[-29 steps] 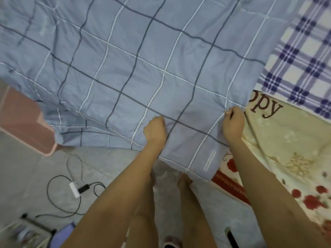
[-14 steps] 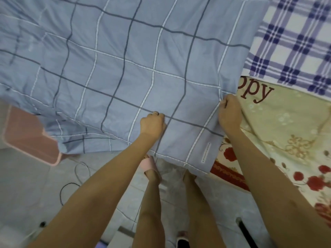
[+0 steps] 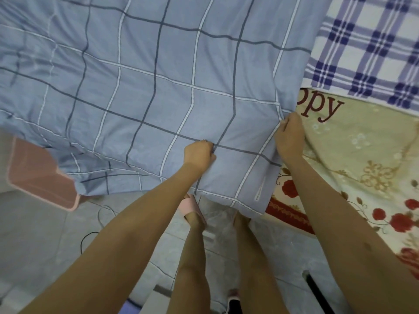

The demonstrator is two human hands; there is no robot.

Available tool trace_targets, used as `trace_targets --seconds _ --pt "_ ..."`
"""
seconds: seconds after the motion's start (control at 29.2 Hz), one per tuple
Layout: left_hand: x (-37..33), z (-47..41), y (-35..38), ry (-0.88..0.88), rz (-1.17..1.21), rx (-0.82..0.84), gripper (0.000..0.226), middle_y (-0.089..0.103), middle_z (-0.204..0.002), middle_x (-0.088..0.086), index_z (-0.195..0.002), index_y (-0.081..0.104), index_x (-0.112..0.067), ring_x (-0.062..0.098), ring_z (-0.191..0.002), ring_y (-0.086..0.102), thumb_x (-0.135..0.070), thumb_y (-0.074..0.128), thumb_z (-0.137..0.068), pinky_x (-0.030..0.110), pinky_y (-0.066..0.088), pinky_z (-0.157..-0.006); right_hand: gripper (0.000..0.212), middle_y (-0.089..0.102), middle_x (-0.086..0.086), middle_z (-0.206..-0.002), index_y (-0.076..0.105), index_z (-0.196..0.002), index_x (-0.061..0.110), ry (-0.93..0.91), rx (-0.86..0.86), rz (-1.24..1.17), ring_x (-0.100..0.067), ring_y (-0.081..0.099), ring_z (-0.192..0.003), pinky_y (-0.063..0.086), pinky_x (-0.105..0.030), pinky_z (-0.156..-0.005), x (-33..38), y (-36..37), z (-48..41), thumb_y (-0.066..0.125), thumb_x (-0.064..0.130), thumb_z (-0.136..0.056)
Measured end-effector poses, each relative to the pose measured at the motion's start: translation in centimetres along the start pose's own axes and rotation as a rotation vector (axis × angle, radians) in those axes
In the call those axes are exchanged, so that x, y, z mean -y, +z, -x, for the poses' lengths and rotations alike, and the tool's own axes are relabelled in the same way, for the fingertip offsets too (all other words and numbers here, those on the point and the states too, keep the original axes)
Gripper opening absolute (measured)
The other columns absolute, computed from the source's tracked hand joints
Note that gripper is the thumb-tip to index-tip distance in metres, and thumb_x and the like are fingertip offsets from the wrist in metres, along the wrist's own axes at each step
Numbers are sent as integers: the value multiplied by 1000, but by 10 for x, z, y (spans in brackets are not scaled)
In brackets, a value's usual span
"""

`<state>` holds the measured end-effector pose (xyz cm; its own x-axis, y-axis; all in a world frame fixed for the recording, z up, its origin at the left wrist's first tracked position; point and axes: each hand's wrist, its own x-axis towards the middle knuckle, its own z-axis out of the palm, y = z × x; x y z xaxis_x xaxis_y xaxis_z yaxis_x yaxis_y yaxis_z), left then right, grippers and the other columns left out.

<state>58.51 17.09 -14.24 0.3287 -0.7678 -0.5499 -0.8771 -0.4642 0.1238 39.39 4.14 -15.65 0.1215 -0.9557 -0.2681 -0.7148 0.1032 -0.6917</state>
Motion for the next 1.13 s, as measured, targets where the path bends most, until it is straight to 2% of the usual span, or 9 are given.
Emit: trace_targets --seconds 0.07,0.14,0.31,0.45,0.65,0.75,0.86,0.96,1.13 --pt "-3 6 -1 -31 111 -28 9 60 -80 7 -76 58 -9 26 -76 58 -16 54 -80 26 34 -58 13 41 -9 -88 39 -88 12 -5 -4 -7 -18 37 -80 23 -19 -65 -2 0 -2 40 0 -94" --pt "-6 14 3 -44 175 -38 12 56 -77 4 -75 54 -12 24 -75 57 -21 54 -83 26 35 -57 12 41 -9 -89 40 -89 12 18 -12 -14 -17 37 -81 23 -20 -65 -1 1 -5 40 2 -95" --pt "-21 62 40 -47 305 54 48 52 -110 7 -109 51 -12 21 -102 51 -46 66 -80 36 49 -77 14 38 1 -74 38 -83 11 145 -19 -110 -14 38 -75 24 -23 -62 -1 9 -2 42 8 -96" --pt "-46 93 65 -227 548 -67 58 48 -120 9 -119 49 -9 24 -113 46 -33 77 -74 37 46 -92 19 42 -4 -83 39 -84 13 51 85 -75 -17 41 -75 32 -24 -66 -13 3 24 57 11 -89" --pt "-87 112 81 -618 797 -180 44 49 -117 9 -108 55 -8 21 -105 47 -21 78 -73 15 30 -85 37 49 -4 -99 50 -104 5 110 181 42 -18 50 -88 42 -29 -75 -44 -4 97 68 30 -84" --pt "-97 117 89 -616 777 -197 25 55 -108 9 -100 60 -7 12 -90 47 -14 72 -79 10 30 -81 35 55 -10 -102 58 -98 6 61 267 167 -24 54 -90 46 -38 -79 -52 -2 123 69 36 -83" --pt "-98 111 92 -599 737 -166 8 57 -103 8 -92 64 -8 16 -87 52 -12 64 -84 23 42 -79 30 55 -9 -107 61 -94 10 45 328 326 -25 55 -95 47 -42 -80 -55 2 133 70 36 -81" --pt "-100 108 89 -571 664 -105 7 59 -101 7 -87 66 -9 21 -92 57 -14 61 -86 24 38 -70 18 57 -9 -104 64 -90 9 7 340 468 -27 55 -98 46 -41 -77 -56 4 134 67 26 -84" --pt "-90 103 84 -507 537 14 17 59 -102 12 -92 64 -3 27 -92 57 -10 49 -92 36 47 -76 12 57 -12 -102 63 -86 5 43 346 427 -29 53 -98 45 -45 -78 -48 10 135 62 17 -87"
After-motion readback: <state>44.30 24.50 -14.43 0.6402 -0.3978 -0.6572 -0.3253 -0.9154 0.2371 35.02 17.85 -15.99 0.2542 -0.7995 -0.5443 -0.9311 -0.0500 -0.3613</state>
